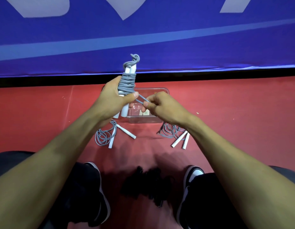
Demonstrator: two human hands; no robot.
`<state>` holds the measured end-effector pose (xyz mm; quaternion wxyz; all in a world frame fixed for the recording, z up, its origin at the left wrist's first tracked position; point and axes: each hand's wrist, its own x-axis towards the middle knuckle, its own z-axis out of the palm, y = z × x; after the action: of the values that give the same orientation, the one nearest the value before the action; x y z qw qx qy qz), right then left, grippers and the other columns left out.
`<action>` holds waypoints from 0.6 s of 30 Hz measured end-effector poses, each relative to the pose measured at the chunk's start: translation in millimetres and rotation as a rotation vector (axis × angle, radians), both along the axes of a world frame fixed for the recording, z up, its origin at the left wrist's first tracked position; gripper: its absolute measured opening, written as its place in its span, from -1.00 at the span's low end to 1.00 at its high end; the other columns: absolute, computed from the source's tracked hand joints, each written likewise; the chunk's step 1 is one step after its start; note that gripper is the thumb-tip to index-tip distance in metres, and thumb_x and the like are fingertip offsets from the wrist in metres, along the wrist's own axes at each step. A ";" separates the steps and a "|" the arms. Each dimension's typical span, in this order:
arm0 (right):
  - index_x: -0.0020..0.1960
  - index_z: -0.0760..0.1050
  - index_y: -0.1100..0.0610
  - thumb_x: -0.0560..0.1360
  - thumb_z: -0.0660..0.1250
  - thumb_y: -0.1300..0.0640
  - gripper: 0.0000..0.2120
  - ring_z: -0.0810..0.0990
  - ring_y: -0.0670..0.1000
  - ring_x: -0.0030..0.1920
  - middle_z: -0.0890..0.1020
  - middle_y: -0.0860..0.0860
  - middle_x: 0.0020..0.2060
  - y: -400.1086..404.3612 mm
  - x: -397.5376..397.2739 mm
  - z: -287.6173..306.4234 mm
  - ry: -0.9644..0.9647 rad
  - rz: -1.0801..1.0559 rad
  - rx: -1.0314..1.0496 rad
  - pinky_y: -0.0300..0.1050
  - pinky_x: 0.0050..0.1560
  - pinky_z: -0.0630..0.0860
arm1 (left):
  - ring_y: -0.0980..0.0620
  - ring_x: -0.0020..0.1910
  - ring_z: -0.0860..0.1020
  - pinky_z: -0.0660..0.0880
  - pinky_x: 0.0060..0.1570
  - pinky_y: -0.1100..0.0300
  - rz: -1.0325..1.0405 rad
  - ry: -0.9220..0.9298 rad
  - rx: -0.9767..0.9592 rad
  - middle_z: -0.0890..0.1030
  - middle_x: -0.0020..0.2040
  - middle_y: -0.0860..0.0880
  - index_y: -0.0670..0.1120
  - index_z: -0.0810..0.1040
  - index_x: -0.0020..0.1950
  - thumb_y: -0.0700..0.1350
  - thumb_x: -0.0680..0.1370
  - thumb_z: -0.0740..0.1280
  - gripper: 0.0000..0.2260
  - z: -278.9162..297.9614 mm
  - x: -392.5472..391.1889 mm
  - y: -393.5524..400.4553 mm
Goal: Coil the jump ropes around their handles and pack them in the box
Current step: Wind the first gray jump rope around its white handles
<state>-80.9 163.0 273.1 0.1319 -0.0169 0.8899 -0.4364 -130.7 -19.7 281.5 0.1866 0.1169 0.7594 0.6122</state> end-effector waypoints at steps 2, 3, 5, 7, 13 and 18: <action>-0.24 0.59 0.02 0.65 0.23 0.08 -0.69 0.27 -0.11 -0.51 0.38 0.04 -0.44 1.9 -1.0 -0.8 0.010 -0.019 -0.007 -0.21 -0.43 0.23 | 0.07 -0.27 0.50 0.51 -0.14 0.10 -0.024 -0.120 0.054 0.56 -0.15 -0.04 -0.14 0.51 0.16 -0.07 0.56 0.41 -0.76 3.0 1.1 2.6; -0.23 0.59 0.03 0.66 0.23 0.07 -0.68 0.25 -0.13 -0.53 0.37 0.02 -0.45 2.1 -0.8 -1.1 0.012 -0.028 -0.004 -0.24 -0.45 0.21 | 0.08 -0.26 0.48 0.48 -0.16 0.15 -0.035 -0.181 0.077 0.55 -0.15 -0.02 -0.11 0.50 0.16 0.00 0.56 0.37 -0.75 5.2 2.1 4.6; -0.24 0.59 0.05 0.66 0.22 0.06 -0.67 0.26 -0.13 -0.56 0.34 -0.03 -0.49 1.9 -0.2 -0.9 0.024 -0.037 0.008 -0.29 -0.49 0.18 | 0.06 -0.28 0.43 0.41 -0.23 0.19 -0.040 -0.305 0.153 0.52 -0.19 -0.02 -0.13 0.47 0.13 -0.02 0.66 0.25 -0.81 9.5 3.6 7.7; -0.24 0.59 0.06 0.66 0.22 0.06 -0.66 0.26 -0.12 -0.57 0.31 -0.07 -0.52 1.6 0.0 -1.1 0.031 -0.044 0.013 -0.29 -0.50 0.18 | 0.05 -0.32 0.41 0.41 -0.28 0.21 -0.033 -0.383 0.200 0.54 -0.25 -0.02 -0.14 0.48 0.05 -0.09 0.68 0.18 -0.85 12.3 4.8 8.5; -0.27 0.58 0.06 0.65 0.23 0.04 -0.65 0.28 -0.13 -0.55 0.33 -0.07 -0.51 1.1 -0.8 -1.9 0.052 -0.042 0.050 -0.28 -0.49 0.18 | 0.10 -0.26 0.56 0.57 -0.20 0.24 -0.100 -0.314 0.176 0.57 -0.16 -0.08 -0.18 0.54 0.03 -0.22 0.67 0.20 -0.87 11.5 5.2 7.8; -0.20 0.60 0.16 0.65 0.23 0.04 -0.66 0.30 -0.11 -0.47 0.40 -0.02 -0.46 -2.1 -0.1 -1.6 0.077 -0.012 0.087 -0.22 -0.43 0.20 | -0.08 -0.01 0.66 0.59 0.19 -0.01 -0.165 -0.241 0.033 0.69 0.04 -0.22 -0.27 0.59 0.19 -0.17 0.41 0.55 -0.60 5.7 5.0 3.9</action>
<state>-81.0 160.9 271.5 0.0955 -0.0224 0.9125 -0.3972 -125.6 -15.9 287.2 0.3242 0.1074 0.7092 0.6168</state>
